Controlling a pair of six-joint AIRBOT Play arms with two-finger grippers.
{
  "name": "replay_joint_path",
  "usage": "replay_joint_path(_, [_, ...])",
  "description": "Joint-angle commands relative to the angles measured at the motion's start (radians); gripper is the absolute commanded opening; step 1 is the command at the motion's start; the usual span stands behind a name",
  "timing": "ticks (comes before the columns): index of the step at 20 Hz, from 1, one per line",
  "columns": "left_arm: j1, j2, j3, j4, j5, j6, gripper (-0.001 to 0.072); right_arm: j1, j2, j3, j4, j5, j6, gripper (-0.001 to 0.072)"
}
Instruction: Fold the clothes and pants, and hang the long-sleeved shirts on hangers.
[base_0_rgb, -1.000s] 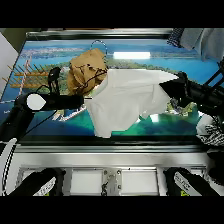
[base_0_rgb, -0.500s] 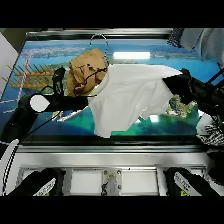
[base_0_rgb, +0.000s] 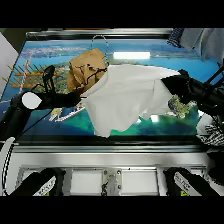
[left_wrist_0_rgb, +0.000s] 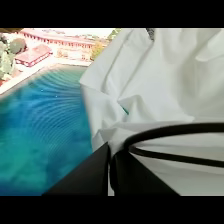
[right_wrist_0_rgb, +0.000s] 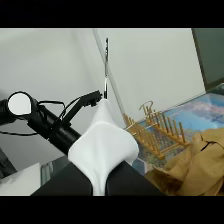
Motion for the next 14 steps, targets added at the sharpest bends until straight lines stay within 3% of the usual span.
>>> replay_joint_path(1, [0.039, 0.000, 0.001, 0.005, -0.024, 0.024, 0.0017, -0.002, 0.001, 0.000, -0.050, 0.002, 0.000, 0.0010])
replay_joint_path(7, [0.068, 0.000, 0.117, 0.006, -0.134, 0.066, 0.0017, -0.003, 0.001, -0.085, -0.080, 0.002, -0.060, 0.0010])
replay_joint_path(14, [-0.032, 0.000, 0.420, 0.008, -0.228, 0.093, 0.0017, 0.007, -0.002, -0.331, 0.085, 0.024, -0.208, 0.0010])
